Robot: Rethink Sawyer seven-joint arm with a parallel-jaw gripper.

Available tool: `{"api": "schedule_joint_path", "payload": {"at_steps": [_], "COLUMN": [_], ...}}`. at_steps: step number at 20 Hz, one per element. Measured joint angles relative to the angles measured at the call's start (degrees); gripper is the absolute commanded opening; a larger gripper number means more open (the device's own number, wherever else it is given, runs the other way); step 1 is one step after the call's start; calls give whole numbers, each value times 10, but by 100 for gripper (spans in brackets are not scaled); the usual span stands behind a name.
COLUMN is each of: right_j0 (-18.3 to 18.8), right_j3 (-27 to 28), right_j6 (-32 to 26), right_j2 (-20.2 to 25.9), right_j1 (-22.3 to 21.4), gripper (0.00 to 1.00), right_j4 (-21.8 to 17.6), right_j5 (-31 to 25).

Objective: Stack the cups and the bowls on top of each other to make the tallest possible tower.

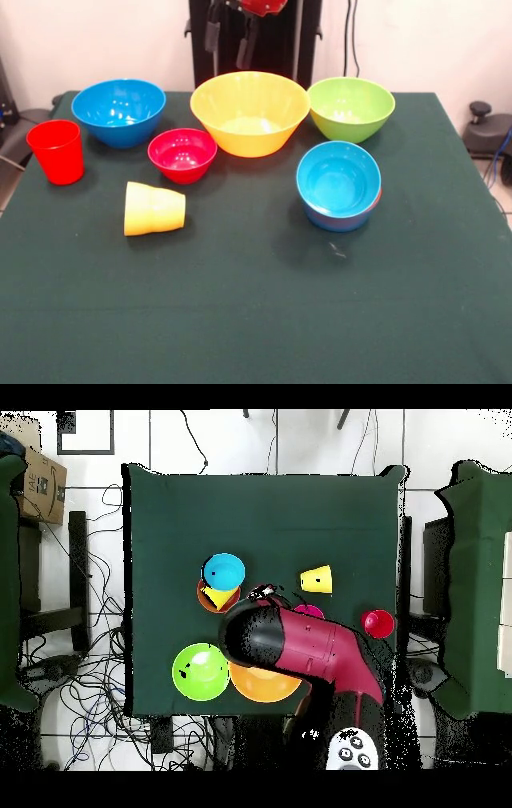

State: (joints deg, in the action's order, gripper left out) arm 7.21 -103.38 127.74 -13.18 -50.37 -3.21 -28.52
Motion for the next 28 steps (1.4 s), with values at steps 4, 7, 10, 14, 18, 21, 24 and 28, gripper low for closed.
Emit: {"api": "schedule_joint_path", "payload": {"at_steps": [4,7,10,14,18,21,24,28], "right_j0": [-3,-5,-6,-10,-18,-23,-31,-48], "right_j3": [-9,-13,-14,-16,-20,-22,-24,-26], "right_j6": [0,0,0,0,0,0,0,0], "right_j2": [2,3,3,3,3,3,2,3], "right_j1": [0,0,1,7,22,32,43,60], "gripper": [100,100,100,100,100,100,100,100], "right_j4": [-5,-5,-5,-5,-4,-4,-4,-4], "right_j5": [0,0,1,17,38,52,67,86]}}
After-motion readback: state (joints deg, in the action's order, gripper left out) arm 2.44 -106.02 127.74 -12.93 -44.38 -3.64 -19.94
